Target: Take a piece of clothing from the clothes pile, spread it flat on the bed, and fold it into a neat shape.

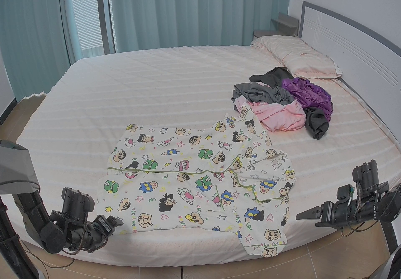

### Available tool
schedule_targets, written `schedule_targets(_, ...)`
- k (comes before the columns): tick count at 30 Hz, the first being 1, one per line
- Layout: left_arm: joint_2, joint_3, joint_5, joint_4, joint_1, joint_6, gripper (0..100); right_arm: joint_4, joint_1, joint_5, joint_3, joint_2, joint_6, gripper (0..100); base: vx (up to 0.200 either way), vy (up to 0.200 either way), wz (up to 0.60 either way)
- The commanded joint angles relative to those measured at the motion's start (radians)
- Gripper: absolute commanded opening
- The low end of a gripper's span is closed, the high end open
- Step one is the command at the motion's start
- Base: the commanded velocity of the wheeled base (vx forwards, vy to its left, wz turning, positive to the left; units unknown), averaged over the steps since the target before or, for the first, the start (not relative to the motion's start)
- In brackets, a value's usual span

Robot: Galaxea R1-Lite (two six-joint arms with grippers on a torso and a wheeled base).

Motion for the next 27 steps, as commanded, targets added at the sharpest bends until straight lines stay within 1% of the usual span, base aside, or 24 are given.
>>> schedule_targets(1,0.069,0.005,0.021,-0.027,-0.007,0.000,100,-0.002,0.002,0.001,0.003,0.008,0.000,100,0.000,0.000,0.00)
schedule_targets(4,0.090,0.010,0.047,-0.064,-0.006,0.000,100,-0.002,0.002,0.001,0.003,0.010,0.000,100,0.000,0.000,0.00)
schedule_targets(11,0.092,0.011,0.063,-0.105,0.005,-0.007,100,-0.002,0.003,0.001,0.003,0.011,0.000,100,0.000,0.000,0.00)
schedule_targets(12,0.101,0.005,0.082,-0.130,0.005,-0.033,100,-0.003,0.002,0.001,0.003,0.013,0.000,100,0.000,0.000,0.00)
schedule_targets(18,0.105,0.003,0.085,-0.167,0.010,-0.046,100,-0.003,0.003,0.001,0.003,0.014,0.000,100,0.000,0.000,0.00)
schedule_targets(22,0.107,0.000,0.090,-0.178,0.040,-0.053,100,-0.003,0.006,0.001,0.005,0.014,-0.001,100,0.000,0.000,0.00)
schedule_targets(27,0.139,0.003,0.090,-0.179,0.059,-0.051,100,-0.013,0.011,0.001,0.012,0.014,-0.001,100,0.000,0.000,0.00)
